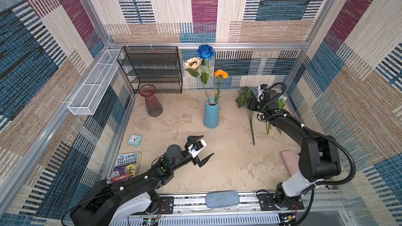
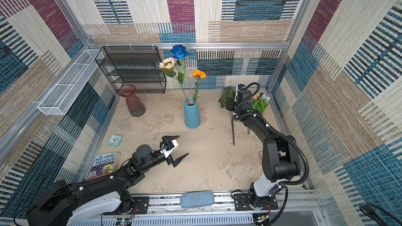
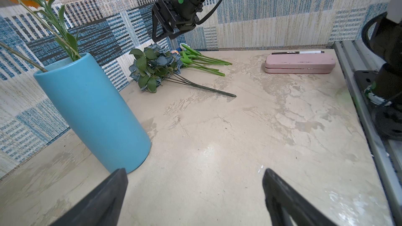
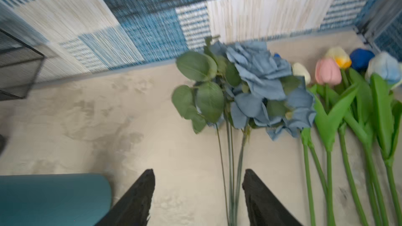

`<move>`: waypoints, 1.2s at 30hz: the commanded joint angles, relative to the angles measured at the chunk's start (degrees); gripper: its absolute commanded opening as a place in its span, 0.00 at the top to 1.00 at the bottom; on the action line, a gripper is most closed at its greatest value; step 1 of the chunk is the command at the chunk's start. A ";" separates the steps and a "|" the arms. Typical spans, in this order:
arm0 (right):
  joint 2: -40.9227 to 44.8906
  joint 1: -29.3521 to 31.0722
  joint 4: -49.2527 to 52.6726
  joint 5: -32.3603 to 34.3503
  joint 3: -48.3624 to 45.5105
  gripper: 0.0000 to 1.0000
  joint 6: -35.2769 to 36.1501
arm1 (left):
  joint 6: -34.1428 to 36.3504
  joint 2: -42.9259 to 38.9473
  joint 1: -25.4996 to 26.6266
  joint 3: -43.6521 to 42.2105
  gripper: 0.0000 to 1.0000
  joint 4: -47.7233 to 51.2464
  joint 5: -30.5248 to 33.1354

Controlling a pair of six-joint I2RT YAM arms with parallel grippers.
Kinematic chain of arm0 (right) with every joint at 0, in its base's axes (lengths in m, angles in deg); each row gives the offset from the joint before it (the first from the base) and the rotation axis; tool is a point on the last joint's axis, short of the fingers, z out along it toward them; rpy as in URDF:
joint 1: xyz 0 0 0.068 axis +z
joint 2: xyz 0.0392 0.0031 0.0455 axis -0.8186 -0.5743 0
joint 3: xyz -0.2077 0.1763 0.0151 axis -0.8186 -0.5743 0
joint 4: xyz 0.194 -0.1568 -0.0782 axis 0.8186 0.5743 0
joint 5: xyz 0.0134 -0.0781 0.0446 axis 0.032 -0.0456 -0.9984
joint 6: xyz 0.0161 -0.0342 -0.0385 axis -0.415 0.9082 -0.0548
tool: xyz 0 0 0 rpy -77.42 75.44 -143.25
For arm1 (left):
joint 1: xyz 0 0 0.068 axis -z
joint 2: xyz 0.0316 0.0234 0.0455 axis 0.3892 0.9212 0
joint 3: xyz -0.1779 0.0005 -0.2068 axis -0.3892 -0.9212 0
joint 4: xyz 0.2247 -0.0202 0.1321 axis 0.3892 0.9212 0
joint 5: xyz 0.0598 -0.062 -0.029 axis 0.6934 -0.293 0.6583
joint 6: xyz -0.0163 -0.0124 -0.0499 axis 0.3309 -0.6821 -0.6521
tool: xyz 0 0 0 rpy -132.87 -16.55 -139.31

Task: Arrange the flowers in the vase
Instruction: 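Reach the right gripper to the pale blue rose bunch and grasp its stems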

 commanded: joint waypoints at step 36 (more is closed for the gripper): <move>-17.74 -1.09 14.84 -3.57 8.53 0.89 1.40 | 0.26 0.40 0.22 0.86 0.00 -0.70 -0.76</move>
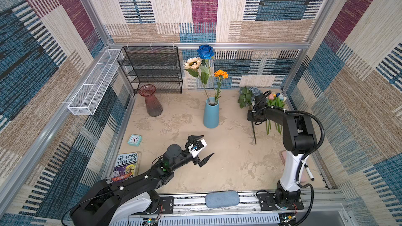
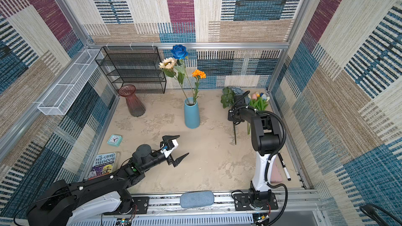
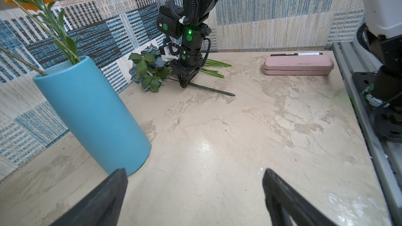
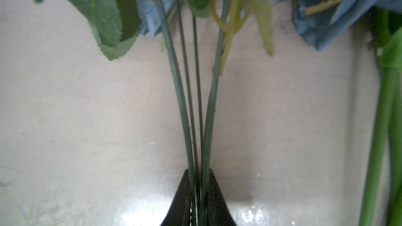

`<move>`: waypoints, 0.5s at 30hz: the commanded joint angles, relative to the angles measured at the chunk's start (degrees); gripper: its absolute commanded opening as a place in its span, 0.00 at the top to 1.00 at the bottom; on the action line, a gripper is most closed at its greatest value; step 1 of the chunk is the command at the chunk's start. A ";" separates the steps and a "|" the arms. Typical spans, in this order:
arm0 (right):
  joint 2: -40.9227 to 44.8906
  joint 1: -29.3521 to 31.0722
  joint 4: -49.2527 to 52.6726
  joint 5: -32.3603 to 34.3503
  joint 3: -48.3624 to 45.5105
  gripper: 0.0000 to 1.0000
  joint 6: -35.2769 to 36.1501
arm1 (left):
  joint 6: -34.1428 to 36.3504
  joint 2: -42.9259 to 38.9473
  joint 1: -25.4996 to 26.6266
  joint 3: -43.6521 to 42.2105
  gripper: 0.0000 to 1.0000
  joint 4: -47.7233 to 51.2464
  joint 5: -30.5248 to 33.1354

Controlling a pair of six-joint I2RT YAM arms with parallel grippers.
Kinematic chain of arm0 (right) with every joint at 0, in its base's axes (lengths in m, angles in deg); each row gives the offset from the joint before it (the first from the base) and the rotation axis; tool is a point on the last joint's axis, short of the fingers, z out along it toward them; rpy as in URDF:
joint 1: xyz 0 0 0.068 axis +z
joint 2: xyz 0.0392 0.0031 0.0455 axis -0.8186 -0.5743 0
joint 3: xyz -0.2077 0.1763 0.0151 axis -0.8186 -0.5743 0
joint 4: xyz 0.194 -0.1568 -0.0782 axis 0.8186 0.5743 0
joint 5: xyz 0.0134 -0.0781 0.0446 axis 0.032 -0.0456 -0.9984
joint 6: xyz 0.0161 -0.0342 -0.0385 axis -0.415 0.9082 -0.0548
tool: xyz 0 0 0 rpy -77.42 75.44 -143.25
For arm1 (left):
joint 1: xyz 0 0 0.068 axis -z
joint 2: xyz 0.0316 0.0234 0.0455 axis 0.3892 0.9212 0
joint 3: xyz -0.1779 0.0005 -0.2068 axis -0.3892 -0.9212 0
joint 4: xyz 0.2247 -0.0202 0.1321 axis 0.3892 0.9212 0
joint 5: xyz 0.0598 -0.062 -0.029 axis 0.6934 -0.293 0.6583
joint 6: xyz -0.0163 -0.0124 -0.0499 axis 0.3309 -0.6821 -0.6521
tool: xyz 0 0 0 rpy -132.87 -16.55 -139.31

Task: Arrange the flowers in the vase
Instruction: 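Reach the right gripper to the pale blue rose bunch and grasp its stems, then lift the pale blue rose bunch high off the table with the right gripper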

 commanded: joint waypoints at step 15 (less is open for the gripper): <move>28.83 0.13 -22.57 -16.01 -12.66 0.96 -3.56 | 0.32 -0.83 0.11 -0.03 0.01 -0.77 -0.25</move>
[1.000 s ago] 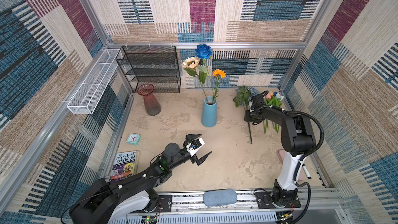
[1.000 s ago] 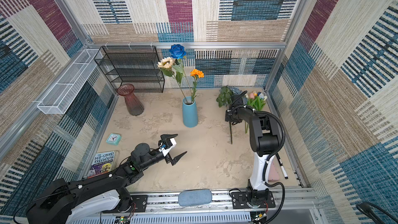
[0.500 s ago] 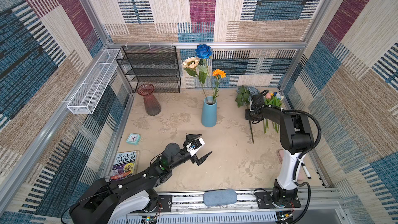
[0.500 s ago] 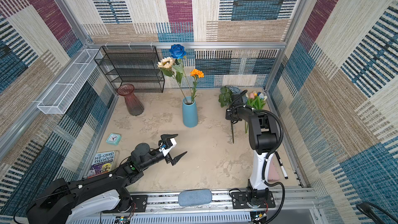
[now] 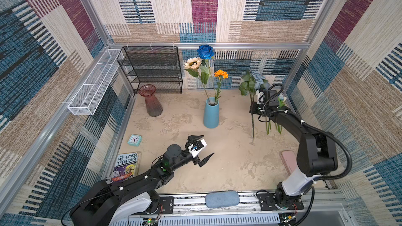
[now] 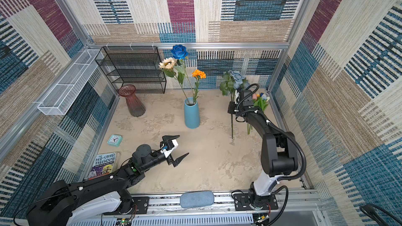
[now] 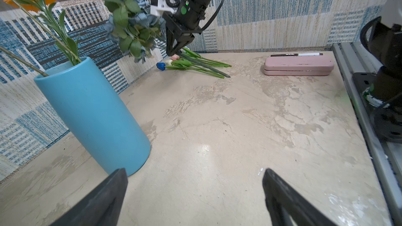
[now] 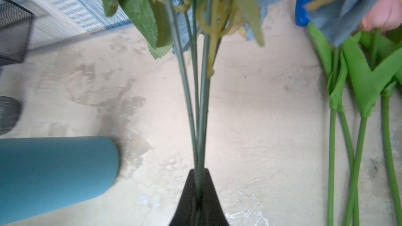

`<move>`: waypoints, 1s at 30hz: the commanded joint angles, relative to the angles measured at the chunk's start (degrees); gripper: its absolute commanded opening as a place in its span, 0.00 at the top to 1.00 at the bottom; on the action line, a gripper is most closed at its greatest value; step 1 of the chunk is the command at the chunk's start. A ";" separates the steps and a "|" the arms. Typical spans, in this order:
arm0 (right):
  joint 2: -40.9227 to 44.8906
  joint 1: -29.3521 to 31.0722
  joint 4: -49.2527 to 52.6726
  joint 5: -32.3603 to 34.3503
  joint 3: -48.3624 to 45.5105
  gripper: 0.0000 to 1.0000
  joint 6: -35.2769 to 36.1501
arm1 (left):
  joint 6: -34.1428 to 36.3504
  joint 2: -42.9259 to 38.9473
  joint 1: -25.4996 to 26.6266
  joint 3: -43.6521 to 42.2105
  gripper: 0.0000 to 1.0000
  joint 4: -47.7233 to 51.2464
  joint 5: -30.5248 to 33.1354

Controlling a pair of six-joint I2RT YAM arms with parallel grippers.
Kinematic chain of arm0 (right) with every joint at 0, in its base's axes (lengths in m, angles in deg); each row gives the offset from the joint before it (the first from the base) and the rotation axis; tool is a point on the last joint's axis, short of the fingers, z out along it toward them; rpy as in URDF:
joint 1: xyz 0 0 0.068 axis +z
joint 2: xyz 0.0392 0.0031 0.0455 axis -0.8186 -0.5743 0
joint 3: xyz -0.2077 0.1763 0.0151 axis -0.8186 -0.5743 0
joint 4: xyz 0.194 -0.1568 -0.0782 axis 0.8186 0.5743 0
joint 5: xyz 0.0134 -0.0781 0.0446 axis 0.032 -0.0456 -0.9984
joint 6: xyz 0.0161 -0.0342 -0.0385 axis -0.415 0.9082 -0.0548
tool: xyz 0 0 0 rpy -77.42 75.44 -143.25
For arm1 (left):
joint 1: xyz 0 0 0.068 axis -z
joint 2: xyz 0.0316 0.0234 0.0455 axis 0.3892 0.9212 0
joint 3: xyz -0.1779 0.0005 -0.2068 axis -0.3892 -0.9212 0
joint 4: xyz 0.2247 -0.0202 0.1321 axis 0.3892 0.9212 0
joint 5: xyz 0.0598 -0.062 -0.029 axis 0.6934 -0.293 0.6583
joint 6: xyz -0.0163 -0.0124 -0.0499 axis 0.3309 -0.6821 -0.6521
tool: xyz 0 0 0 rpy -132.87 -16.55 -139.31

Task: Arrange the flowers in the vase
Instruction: 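Lift the pale blue rose bunch high off the table with the right gripper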

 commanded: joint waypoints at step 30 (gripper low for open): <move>2.62 17.42 -89.61 -11.68 -5.16 0.98 -7.99 | 0.40 -1.82 0.11 -0.78 0.00 -1.45 0.40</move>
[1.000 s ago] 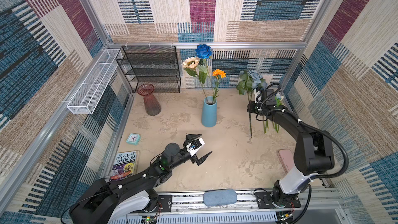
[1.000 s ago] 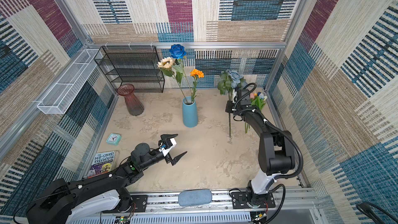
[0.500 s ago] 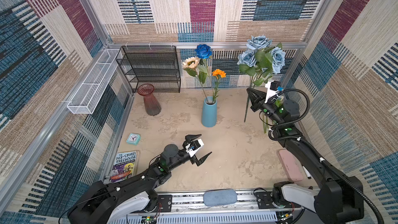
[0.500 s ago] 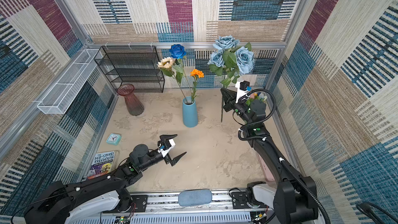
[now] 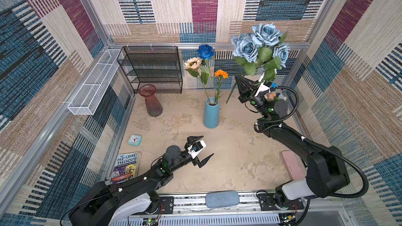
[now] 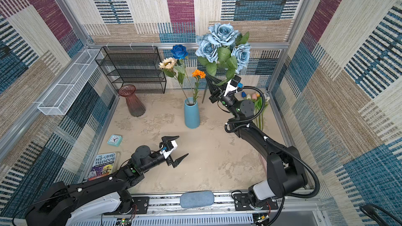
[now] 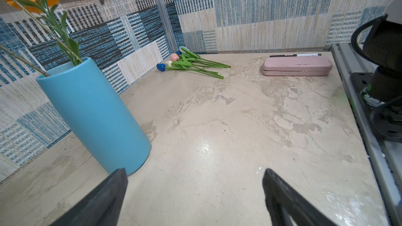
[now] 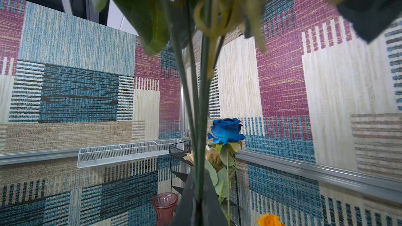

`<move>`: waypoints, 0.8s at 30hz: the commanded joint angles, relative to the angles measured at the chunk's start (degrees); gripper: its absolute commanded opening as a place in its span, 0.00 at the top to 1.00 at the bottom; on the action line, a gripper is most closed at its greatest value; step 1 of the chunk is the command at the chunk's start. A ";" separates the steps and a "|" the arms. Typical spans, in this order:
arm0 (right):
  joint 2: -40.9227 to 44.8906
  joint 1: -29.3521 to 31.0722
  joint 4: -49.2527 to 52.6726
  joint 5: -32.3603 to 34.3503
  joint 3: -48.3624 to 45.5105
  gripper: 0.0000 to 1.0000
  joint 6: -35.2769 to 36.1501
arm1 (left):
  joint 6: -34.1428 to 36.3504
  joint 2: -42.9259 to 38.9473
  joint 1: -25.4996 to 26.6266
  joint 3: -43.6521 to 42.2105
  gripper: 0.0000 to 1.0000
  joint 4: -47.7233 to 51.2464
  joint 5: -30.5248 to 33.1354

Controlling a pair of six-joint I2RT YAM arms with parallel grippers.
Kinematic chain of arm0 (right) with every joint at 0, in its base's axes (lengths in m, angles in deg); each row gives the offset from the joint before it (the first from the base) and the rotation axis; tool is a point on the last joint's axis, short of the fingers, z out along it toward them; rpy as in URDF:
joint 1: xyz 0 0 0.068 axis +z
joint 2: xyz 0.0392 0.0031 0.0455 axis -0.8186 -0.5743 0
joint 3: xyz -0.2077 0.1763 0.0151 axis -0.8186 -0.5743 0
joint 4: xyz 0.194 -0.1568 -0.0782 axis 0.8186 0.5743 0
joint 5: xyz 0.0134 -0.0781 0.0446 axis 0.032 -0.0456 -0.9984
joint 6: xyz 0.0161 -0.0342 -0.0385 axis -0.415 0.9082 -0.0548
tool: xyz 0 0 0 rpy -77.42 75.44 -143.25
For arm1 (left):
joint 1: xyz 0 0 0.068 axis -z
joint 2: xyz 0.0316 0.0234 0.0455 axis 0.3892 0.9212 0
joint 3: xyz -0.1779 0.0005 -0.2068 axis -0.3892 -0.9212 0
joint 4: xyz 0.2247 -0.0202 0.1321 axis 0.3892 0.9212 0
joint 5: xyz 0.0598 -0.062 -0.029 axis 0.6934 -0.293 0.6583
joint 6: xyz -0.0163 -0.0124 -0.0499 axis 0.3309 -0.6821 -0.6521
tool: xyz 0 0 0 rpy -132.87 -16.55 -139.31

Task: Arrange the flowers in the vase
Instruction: 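Lift the pale blue rose bunch high off the table with the right gripper, then carry the rose bunch over the light-blue vase and lower its stems in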

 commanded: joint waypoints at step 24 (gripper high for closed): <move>-21.01 4.96 -14.70 3.58 3.30 0.98 5.28 | 0.73 0.00 -0.02 0.48 0.00 -0.87 0.42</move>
